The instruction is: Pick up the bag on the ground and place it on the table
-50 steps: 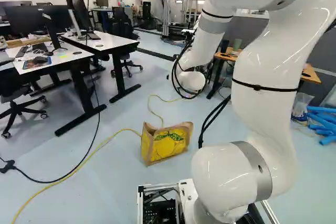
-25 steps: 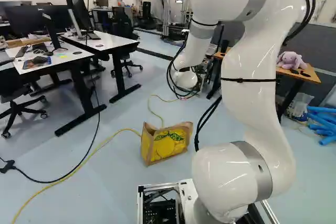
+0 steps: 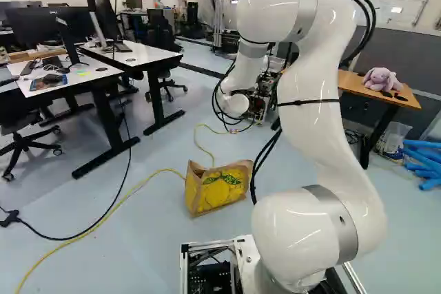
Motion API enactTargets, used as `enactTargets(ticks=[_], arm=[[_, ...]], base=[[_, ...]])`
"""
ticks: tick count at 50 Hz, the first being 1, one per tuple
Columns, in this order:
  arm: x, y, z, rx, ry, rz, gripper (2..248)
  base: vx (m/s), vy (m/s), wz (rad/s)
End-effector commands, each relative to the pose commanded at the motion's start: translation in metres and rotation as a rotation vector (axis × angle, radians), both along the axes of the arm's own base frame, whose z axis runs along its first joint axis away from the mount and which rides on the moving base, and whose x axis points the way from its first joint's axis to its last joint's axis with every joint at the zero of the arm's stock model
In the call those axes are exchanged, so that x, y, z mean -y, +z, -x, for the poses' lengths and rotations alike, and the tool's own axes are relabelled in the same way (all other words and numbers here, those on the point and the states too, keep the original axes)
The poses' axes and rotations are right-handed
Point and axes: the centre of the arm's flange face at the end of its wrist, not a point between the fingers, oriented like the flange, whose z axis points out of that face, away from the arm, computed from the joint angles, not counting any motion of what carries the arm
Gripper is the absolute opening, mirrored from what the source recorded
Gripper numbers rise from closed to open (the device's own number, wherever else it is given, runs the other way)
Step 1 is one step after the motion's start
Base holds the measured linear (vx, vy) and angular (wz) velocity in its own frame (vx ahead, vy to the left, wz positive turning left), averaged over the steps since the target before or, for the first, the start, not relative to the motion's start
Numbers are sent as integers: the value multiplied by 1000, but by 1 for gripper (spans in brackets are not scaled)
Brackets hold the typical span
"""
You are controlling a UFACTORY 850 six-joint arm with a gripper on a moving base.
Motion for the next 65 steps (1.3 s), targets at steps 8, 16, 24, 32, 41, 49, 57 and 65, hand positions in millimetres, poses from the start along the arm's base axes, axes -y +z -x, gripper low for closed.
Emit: enactTargets(ticks=[8, 16, 24, 32, 41, 49, 57, 65], arm=[[-6, -15, -10, -42, -30, -24, 247], [-11, -30, -19, -84, -61, -50, 247], [-14, -44, -27, -124, -95, -76, 247], [-15, -58, -33, -162, -130, -102, 247], [-15, -74, -38, -204, -170, -131, 247], [-16, -87, -43, -240, -204, -159, 247], [-16, -101, -48, -274, -239, -188, 247], [-17, -115, -52, -307, -272, -219, 247]], base=[[0, 0, 0], [0, 0, 0], [0, 0, 0], [0, 0, 0], [0, 0, 0], [0, 0, 0], [0, 0, 0], [0, 0, 0]])
